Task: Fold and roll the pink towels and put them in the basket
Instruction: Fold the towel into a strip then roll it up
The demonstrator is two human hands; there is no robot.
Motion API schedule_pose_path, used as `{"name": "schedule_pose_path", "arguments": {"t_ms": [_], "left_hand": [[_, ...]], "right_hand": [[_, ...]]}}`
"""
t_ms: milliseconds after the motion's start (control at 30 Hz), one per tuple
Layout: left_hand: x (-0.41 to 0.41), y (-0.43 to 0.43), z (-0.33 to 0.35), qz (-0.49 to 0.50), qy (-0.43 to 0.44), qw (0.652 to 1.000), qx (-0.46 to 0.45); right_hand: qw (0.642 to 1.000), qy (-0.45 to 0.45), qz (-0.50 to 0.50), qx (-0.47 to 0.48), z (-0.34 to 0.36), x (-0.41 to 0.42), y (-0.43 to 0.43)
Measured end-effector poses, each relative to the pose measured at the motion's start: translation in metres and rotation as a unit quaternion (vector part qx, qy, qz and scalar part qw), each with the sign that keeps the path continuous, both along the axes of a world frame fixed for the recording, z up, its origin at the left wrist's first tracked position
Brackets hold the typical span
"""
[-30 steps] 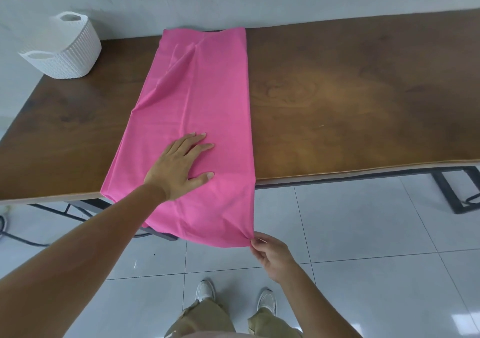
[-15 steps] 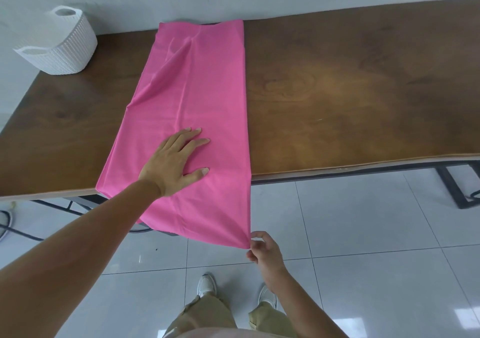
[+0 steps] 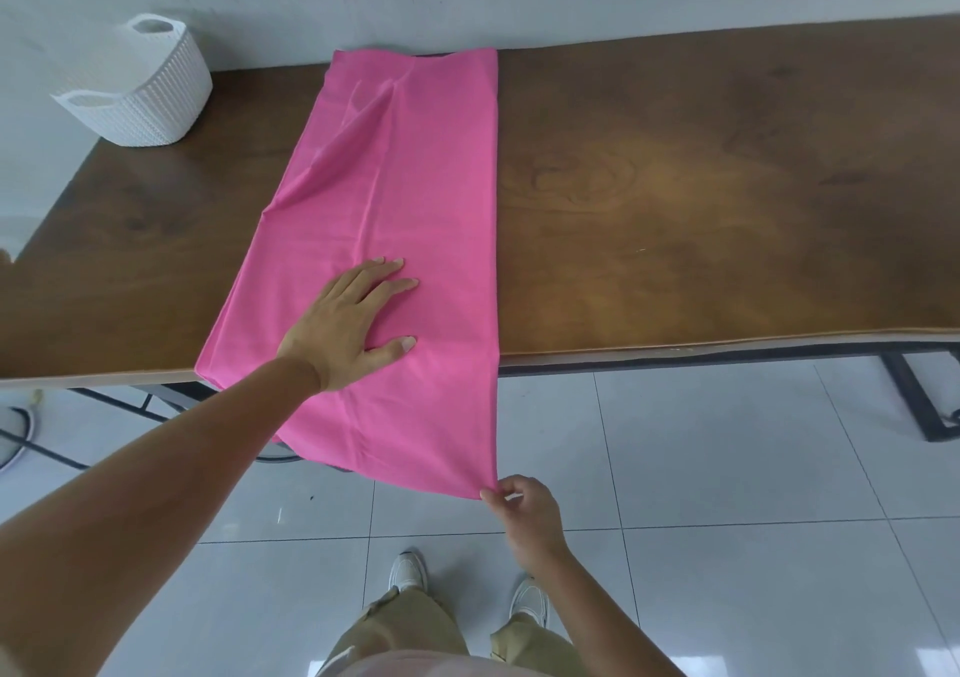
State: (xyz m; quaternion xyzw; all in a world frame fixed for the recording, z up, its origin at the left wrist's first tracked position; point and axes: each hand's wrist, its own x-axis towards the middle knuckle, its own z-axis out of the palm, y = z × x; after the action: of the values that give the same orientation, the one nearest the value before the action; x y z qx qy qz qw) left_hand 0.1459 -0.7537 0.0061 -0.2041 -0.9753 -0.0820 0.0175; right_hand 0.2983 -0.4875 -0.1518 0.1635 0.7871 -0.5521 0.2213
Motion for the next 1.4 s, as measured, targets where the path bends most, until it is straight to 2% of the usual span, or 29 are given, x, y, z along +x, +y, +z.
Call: {"name": "schedule_pose_path", "arguments": {"t_ms": [233, 433, 600, 733, 1067, 1233, 1400], "left_hand": [[-0.001, -0.001, -0.001, 0.000, -0.005, 1.000, 0.002], [-0.001, -0.002, 0.000, -0.003, -0.008, 1.000, 0.005], [-0.002, -0.004, -0.001, -0.007, -0.010, 1.000, 0.013], [-0.004, -0.008, -0.004, -0.010, -0.014, 0.999, 0.043], [-0.034, -0.029, -0.001, -0.056, -0.047, 0.984, 0.162], [-0.091, -0.060, 0.011, -0.052, 0.054, 0.986, 0.150], [-0.157, -0.083, 0.042, -0.006, 0.088, 0.985, 0.145]], "right_hand": [[0.994, 0.064, 0.069, 0.058, 0.020, -0.012, 0.020], [0.977, 0.168, 0.102, 0.076, 0.095, -0.045, 0.030], [0.944, 0.276, 0.148, 0.104, 0.162, -0.075, 0.028], [0.919, 0.333, 0.168, 0.127, 0.188, -0.109, 0.019], [0.878, 0.335, 0.223, 0.258, 0.204, -0.196, -0.021], [0.878, 0.311, 0.224, 0.288, 0.201, -0.225, -0.042], [0.882, 0.307, 0.202, 0.295, 0.198, -0.237, -0.059]]}}
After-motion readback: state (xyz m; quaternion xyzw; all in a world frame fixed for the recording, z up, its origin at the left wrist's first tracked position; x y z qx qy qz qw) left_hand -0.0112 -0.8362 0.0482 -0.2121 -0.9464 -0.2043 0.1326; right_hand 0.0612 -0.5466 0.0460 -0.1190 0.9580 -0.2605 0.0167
